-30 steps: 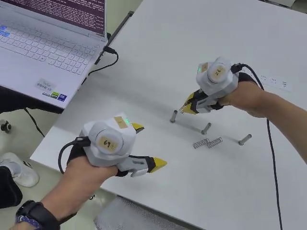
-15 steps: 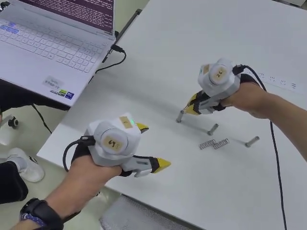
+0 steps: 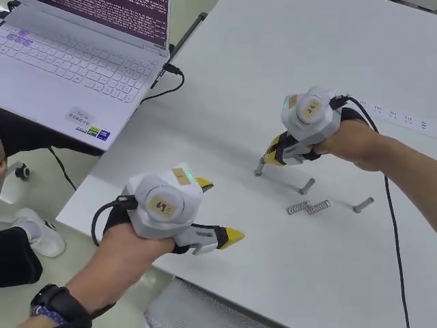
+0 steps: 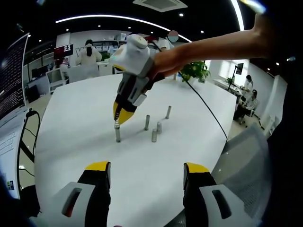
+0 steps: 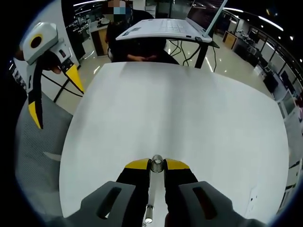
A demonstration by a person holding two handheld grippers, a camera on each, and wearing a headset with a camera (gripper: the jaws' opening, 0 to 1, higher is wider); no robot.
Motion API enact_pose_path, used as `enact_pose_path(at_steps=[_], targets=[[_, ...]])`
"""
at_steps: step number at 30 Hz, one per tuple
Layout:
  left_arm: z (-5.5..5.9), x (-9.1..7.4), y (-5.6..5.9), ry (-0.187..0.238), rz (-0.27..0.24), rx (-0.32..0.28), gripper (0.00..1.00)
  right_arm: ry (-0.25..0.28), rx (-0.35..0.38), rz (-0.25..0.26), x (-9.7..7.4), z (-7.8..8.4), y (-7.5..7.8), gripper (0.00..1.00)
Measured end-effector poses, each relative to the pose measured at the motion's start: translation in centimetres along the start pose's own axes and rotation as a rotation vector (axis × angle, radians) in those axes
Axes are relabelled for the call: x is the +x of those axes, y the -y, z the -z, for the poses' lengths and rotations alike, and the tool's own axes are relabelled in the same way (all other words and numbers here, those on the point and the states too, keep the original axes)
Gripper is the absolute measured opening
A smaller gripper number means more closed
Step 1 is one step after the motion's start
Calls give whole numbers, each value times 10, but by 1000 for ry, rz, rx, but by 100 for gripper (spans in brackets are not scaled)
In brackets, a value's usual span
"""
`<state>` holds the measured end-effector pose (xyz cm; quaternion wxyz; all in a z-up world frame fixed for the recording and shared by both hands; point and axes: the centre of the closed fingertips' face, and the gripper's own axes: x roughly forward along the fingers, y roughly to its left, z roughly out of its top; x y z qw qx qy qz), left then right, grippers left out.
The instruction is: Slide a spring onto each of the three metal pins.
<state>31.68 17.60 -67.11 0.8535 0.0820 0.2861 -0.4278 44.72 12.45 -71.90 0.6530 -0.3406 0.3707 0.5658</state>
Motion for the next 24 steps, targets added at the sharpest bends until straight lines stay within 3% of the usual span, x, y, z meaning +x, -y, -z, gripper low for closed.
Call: enact_pose_path(at_steps=[24], targets=[[2, -1, -2, 0, 0, -4, 58, -46, -38, -39, 24, 3, -8, 9]])
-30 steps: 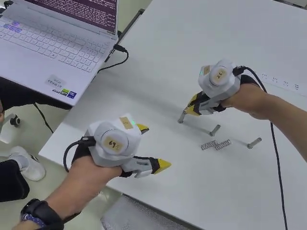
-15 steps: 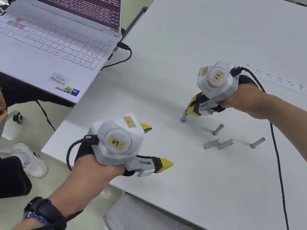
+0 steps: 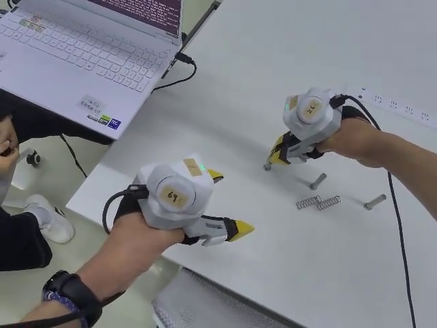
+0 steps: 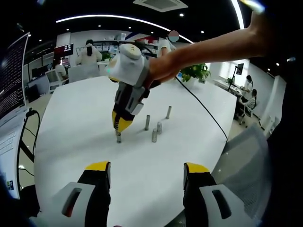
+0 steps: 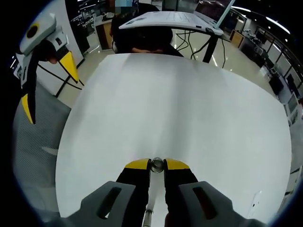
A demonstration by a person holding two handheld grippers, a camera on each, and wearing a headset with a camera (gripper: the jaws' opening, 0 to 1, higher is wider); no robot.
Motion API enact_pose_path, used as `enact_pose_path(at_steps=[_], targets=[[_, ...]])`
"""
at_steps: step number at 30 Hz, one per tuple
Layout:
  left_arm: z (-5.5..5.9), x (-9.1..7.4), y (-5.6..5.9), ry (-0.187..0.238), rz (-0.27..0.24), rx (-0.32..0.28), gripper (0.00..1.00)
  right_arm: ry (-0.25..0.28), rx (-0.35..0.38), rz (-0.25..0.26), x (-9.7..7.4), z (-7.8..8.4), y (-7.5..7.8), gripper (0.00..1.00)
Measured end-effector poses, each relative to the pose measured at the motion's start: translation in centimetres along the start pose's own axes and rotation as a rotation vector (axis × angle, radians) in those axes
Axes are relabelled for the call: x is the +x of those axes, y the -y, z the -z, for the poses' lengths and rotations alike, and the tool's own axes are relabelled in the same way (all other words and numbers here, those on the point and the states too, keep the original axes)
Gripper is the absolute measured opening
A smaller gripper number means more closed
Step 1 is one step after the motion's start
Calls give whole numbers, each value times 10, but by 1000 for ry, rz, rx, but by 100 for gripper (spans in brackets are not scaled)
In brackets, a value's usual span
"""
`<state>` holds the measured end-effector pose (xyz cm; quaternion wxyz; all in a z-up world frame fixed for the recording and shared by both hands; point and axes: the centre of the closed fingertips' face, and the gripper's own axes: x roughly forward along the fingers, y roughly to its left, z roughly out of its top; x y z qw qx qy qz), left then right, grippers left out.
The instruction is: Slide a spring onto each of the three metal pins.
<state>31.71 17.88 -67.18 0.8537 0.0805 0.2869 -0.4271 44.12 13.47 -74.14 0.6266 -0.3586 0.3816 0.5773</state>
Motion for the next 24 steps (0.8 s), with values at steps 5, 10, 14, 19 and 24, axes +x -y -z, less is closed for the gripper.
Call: enact_pose_path(at_steps=[5, 10, 14, 19, 24], targets=[[-1, 0, -1, 3, -1, -1, 58, -11, -8, -6, 5, 1, -2, 9], [-3, 0, -2, 5, -1, -1, 58, -25, -18, -13, 11, 3, -3, 9], [-3, 0, -3, 8, -2, -3, 58, -35, -25, -16, 14, 4, -4, 9], [-1, -1, -4, 6, -5, -7, 58, -47, -33, -22, 19, 6, -5, 9], [-1, -2, -4, 6, -9, -10, 58, -52, -34, -26, 21, 7, -5, 9]])
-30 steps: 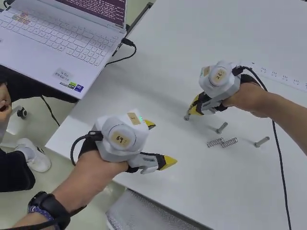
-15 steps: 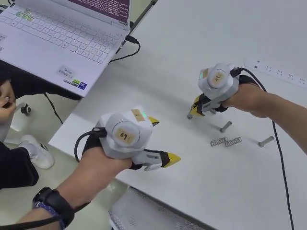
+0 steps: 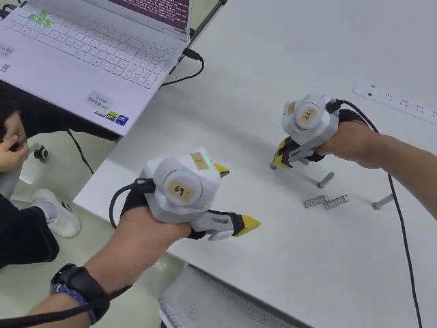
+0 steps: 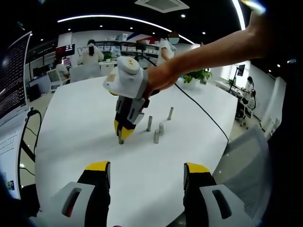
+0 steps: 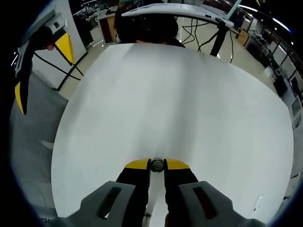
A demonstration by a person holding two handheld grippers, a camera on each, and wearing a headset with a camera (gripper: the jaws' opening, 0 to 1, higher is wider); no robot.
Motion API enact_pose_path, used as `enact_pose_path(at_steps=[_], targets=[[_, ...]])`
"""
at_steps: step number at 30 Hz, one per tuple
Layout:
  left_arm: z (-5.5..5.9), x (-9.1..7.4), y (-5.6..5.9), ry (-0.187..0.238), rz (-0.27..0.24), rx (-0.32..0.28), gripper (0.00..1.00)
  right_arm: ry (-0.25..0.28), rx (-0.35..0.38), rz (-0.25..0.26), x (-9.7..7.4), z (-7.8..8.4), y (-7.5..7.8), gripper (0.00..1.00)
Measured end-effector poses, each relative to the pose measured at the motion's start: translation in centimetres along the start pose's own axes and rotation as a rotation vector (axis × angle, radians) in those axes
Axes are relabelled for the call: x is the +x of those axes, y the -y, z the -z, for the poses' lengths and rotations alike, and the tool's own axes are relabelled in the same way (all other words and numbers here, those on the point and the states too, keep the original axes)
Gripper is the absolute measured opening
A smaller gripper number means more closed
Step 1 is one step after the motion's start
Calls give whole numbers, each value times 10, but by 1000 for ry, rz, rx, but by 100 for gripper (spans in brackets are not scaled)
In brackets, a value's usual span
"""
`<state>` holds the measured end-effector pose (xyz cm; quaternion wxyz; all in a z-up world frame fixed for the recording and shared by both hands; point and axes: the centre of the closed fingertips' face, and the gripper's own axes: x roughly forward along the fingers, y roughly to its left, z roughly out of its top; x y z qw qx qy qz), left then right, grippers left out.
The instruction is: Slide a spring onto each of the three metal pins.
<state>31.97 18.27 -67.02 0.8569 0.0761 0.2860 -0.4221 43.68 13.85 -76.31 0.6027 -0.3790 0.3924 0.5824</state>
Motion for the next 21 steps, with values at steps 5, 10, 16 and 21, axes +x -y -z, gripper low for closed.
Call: enact_pose_path(at_steps=[5, 10, 16, 21], targets=[[-1, 0, 0, 1, -1, -1, 58, 2, 2, 1, 1, 0, 2, 9], [-3, 1, 0, 4, 2, 2, 58, 22, 21, 8, -3, -4, 5, 14], [-5, 2, 1, 7, 8, 9, 59, 30, 21, 12, -10, -4, 4, 16], [-7, 3, 2, 7, 8, 17, 58, 48, 32, 20, -20, -5, 4, 19]])
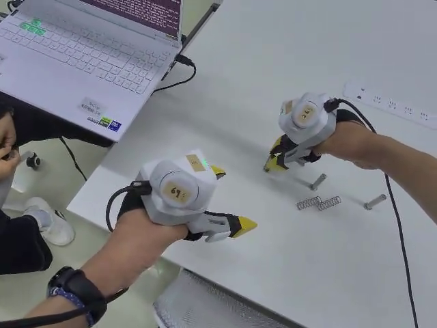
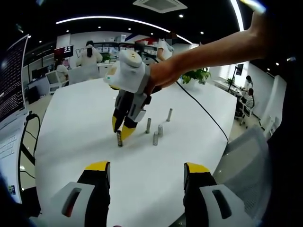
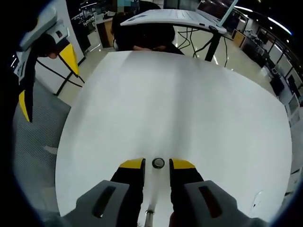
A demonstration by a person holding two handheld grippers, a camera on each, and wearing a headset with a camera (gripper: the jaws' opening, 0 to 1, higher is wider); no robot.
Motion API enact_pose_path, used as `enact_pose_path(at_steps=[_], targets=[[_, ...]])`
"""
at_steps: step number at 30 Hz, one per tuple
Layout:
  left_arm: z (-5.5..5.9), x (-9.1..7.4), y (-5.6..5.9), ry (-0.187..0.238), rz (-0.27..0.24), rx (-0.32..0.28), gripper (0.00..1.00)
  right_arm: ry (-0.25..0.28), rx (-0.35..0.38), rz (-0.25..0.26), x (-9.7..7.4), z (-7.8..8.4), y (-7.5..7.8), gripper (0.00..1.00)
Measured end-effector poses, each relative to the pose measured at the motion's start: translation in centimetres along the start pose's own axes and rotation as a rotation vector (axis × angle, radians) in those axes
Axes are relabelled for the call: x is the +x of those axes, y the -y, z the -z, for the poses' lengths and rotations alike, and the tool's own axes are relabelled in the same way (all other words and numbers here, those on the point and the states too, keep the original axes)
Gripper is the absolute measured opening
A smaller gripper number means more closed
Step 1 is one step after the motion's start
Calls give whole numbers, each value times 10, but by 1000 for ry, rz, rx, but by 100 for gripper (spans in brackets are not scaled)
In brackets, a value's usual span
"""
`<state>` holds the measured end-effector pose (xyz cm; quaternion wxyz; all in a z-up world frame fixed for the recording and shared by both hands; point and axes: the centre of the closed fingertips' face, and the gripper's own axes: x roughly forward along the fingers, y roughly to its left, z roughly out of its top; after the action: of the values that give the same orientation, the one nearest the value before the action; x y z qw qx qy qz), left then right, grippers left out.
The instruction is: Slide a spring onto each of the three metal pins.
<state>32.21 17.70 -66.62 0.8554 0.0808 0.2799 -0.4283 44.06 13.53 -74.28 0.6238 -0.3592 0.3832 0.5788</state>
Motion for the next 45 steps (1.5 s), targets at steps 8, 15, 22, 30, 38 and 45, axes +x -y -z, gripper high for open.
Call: enact_pose_path(at_steps=[8, 15, 22, 30, 38, 45], targets=[[-2, -1, 1, 9, -2, 2, 59, 57, 60, 36, -19, -4, 5, 23], [-4, -2, 3, 12, -1, 5, 59, 114, 120, 83, -36, -4, 7, 25], [-7, -3, 6, 19, 1, 8, 59, 180, 183, 138, -57, 0, 5, 28], [-9, -4, 10, 22, 7, 17, 59, 234, 248, 204, -79, 12, -3, 31], [-13, -6, 12, 28, 3, 16, 59, 293, 327, 262, -97, 24, -8, 33], [-12, -6, 13, 30, 2, 10, 59, 333, 384, 306, -110, 38, -15, 35]])
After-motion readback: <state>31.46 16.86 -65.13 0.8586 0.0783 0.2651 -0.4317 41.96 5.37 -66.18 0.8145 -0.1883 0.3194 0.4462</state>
